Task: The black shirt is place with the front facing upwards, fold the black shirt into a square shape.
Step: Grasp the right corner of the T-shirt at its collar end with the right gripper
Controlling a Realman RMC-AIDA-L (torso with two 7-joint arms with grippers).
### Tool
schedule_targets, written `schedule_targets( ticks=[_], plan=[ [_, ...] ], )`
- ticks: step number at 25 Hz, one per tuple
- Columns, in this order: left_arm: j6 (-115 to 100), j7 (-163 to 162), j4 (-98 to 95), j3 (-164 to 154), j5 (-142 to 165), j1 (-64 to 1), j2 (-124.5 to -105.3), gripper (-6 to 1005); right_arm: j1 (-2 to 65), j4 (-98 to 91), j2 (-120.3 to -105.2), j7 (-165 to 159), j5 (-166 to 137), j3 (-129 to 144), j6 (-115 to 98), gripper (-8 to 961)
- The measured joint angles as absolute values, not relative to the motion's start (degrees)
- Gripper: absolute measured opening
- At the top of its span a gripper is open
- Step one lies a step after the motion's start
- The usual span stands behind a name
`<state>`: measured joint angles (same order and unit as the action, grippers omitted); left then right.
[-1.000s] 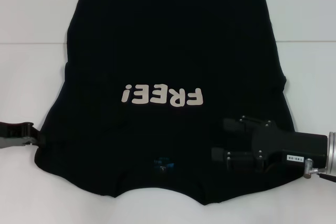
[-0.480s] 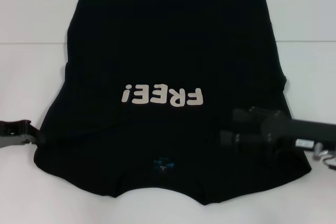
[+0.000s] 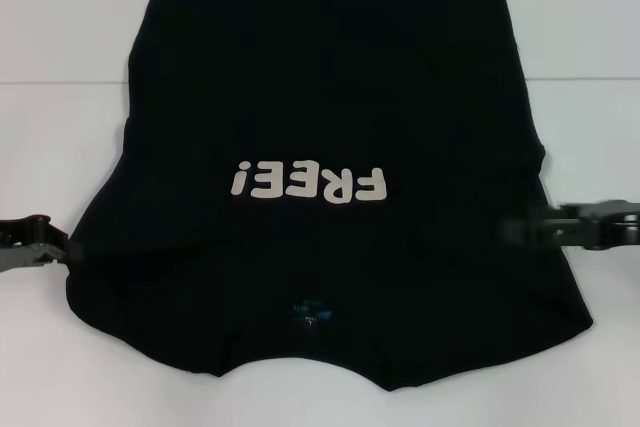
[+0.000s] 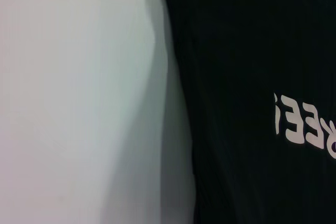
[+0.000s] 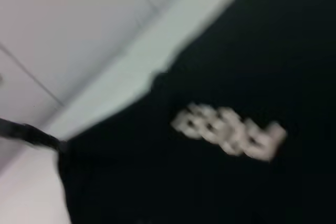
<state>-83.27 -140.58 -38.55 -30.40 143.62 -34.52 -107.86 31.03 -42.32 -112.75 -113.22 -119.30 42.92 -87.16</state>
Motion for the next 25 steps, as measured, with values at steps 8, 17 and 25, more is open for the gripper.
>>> schedule_targets(
  ticks=[8, 17, 25],
  plan=[
    [-82.67, -138.71, -38.82, -30.26, 143.52, -34.56, -107.74, 14, 36.52, -48.21, -107.02, -140.04, -138.23, 40.73, -95.0, 932],
    [-82.22, -138.34, -38.92, -30.23, 143.52, -34.72, -107.66, 17, 40.31, -43.75, -108.48, -141.08, -150.59, 40.23, -90.98, 897],
    [-81.99, -138.14, -38.88, -30.23, 143.52, -34.7, -107.67, 20, 41.88, -39.64, -109.69, -140.67, -150.95, 42.81, -88.32, 897]
  ],
)
